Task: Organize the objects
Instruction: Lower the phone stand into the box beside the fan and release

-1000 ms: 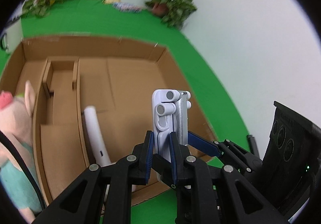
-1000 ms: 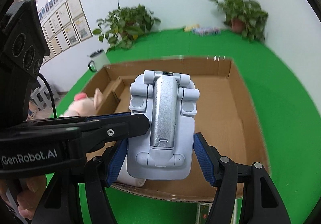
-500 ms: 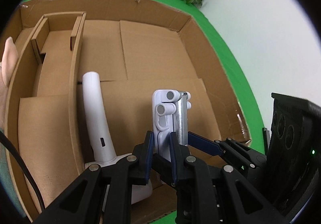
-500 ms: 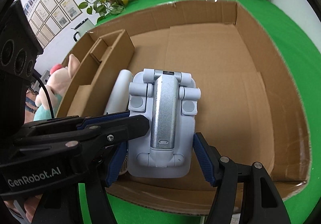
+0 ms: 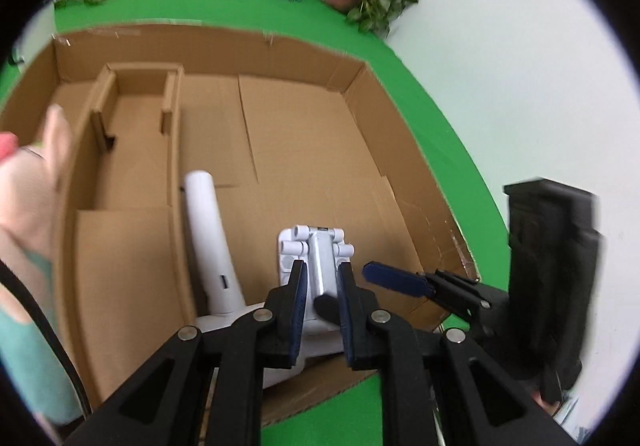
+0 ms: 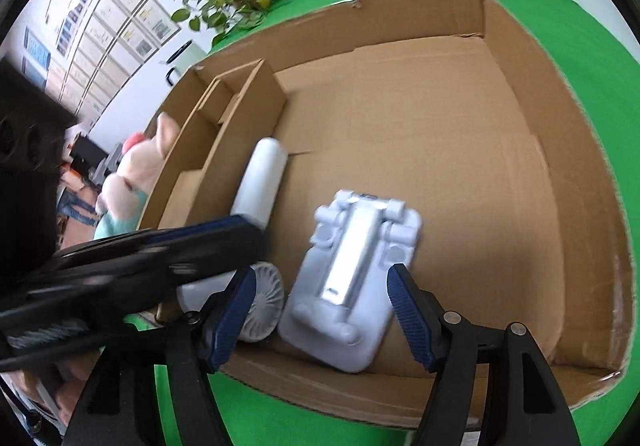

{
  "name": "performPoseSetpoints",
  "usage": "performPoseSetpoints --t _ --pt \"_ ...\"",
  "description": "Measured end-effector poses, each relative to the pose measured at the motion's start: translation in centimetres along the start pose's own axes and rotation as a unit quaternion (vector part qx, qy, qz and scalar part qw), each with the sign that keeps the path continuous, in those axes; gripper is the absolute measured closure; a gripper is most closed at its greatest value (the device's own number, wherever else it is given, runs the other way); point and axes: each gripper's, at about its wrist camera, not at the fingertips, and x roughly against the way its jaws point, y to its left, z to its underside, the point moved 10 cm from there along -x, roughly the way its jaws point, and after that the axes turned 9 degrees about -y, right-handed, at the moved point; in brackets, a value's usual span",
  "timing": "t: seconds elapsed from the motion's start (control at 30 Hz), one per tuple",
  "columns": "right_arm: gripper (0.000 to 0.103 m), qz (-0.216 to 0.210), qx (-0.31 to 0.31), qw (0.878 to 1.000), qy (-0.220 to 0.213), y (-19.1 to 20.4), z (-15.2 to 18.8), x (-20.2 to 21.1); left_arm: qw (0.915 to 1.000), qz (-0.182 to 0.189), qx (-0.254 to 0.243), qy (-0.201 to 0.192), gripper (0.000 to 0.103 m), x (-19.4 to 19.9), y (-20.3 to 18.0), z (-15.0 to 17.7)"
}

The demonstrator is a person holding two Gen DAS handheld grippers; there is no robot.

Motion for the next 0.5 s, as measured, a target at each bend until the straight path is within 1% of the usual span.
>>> performPoseSetpoints --t 0.07,0.13,0.2,0.27,0.4,0.5 --pt "0.039 0.014 -0.001 1.000 0.006 -0.5 -0.3 -0.4 0.9998 -0.011 -0.011 -0.010 0.089 1.0 0.4 -0.1" --pt "0.046 0.032 0.009 0.999 0.018 -0.7 -0.1 -1.1 0.9995 -0.020 -0.016 -0.017 0.089 1.5 0.8 -0.2" --pt "0.048 0.051 0.015 0.998 0.032 -0.9 0.2 -2.0 0.9990 -0.032 -0.020 -0.025 0.089 2.2 1.6 -0.1" --pt "0.051 0.064 0.018 0.997 0.037 -1.2 0.7 -2.4 0.9987 -0.037 -0.015 -0.032 0.089 2.9 2.4 0.0" --pt "0.054 0.068 0.031 0.997 0.030 -0.7 0.6 -2.7 0.9981 -0.049 -0.014 -0.034 0.089 2.8 3.5 0.3" --pt "0.055 0.063 0.047 0.996 0.029 0.0 0.6 -3.0 0.9984 -0.045 -0.009 -0.033 0.089 2.8 4.0 0.9"
